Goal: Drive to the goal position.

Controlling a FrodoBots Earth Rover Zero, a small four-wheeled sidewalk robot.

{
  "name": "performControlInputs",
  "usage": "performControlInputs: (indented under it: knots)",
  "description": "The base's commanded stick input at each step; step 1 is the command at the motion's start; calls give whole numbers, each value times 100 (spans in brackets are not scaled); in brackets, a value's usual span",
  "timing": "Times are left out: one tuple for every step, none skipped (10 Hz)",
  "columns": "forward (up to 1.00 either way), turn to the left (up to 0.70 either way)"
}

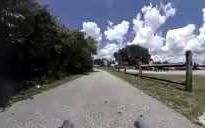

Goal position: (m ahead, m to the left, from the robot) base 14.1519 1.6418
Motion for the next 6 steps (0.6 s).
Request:
performControlInputs:
  knots:
    - [50, 0]
    - [50, 0]
    - [50, 0]
    - [50, 0]
    - [50, 0]
    - [50, 0]
